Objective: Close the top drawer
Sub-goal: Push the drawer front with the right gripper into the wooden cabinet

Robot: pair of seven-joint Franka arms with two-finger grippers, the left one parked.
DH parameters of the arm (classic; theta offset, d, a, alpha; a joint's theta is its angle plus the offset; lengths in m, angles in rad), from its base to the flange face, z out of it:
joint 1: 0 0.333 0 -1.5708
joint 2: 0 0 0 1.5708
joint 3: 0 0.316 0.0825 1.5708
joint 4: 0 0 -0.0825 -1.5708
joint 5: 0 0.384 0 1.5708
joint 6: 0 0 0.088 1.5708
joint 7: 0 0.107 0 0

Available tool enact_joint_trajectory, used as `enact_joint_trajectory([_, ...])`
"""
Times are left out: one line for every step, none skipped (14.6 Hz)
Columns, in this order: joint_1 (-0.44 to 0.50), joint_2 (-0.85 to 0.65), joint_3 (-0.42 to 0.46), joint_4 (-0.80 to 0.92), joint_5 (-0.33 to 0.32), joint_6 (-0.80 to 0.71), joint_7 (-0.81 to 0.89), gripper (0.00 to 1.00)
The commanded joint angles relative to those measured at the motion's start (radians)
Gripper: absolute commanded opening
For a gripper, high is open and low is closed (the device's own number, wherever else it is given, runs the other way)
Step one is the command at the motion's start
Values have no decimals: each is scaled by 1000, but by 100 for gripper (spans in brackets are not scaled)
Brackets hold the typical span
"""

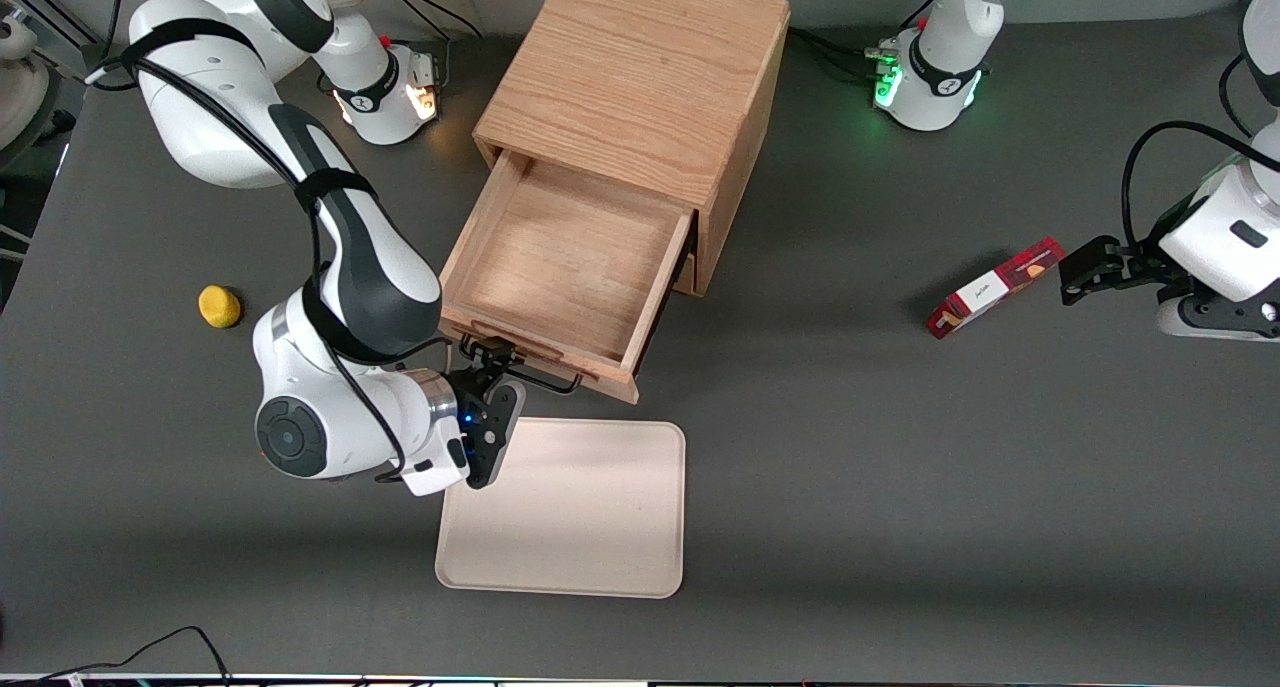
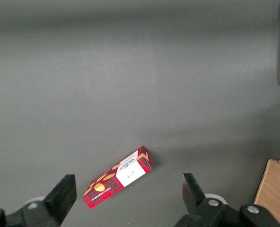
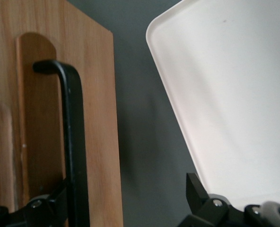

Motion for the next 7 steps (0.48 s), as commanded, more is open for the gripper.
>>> enact_joint_trajectory([3,-12,16,-16,21,-13,41,100])
enact_joint_trajectory([3,-15,21,-29,21,-13,41,100])
enact_joint_trajectory([3,-18,31,-42,19,-13,41,100])
enact_joint_trajectory([1,-23,37,-51,21,-15,41,100])
enact_joint_trajectory([0,-30,39,-62,21,-20,43,100])
enact_joint_trajectory([-2,-46,42,-80,21,-26,43,100])
enact_joint_trajectory([-8,-62,47,-104,21,-26,41,100])
